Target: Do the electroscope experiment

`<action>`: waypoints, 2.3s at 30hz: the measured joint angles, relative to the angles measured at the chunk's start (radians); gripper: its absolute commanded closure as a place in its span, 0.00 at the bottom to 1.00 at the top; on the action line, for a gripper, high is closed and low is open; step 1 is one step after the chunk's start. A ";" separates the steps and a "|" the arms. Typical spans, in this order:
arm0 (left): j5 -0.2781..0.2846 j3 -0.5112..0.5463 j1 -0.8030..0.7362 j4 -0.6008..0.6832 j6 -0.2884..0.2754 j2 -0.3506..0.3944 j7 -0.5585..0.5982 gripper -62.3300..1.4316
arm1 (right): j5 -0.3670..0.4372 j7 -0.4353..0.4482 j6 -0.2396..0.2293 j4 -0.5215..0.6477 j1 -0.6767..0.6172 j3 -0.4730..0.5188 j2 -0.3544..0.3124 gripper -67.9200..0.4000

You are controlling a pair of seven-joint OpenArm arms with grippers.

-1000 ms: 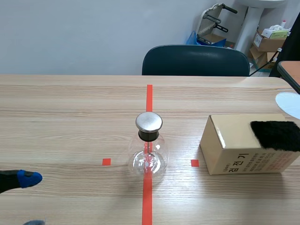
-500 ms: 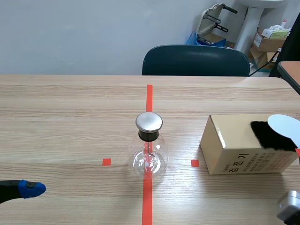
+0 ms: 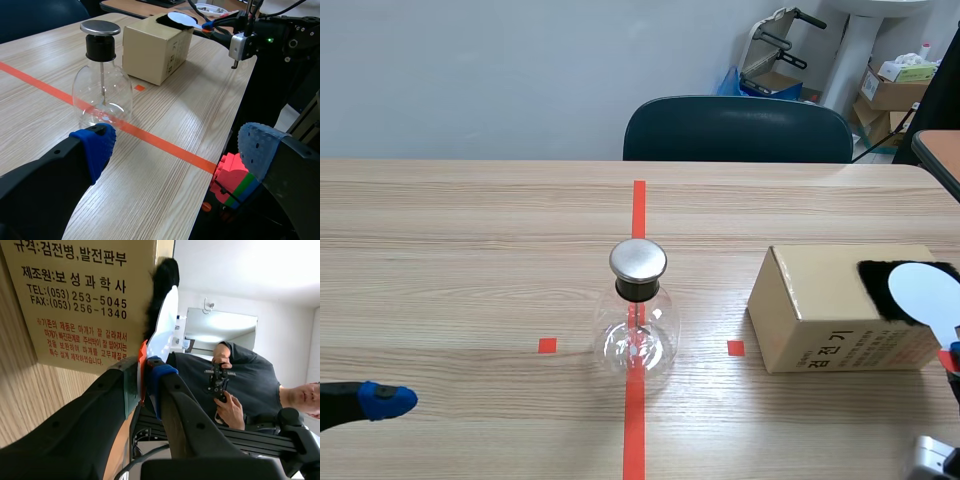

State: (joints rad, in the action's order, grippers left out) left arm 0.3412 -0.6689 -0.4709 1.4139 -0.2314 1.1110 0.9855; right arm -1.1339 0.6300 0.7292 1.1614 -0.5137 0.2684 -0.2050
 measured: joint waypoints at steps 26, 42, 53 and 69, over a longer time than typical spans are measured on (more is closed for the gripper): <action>0.000 0.000 0.000 0.000 0.000 0.000 0.037 0.15 | 0.037 0.150 0.000 0.000 0.000 0.005 0.000 0.97; 0.000 0.000 0.000 0.000 0.000 0.000 0.037 0.15 | 0.035 0.009 -0.003 0.001 0.000 0.009 0.000 0.97; 0.000 0.000 0.000 0.000 0.000 0.000 0.037 0.15 | 0.041 -0.053 -0.003 0.001 0.000 0.006 0.000 0.97; 0.000 0.000 0.000 0.000 0.000 0.000 0.037 0.15 | 0.031 0.063 -0.003 0.001 -0.002 0.007 0.000 0.97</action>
State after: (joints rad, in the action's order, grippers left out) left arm 0.3412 -0.6689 -0.4706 1.4139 -0.2314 1.1110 1.0222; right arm -1.1034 0.6926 0.7261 1.1622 -0.5159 0.2752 -0.2047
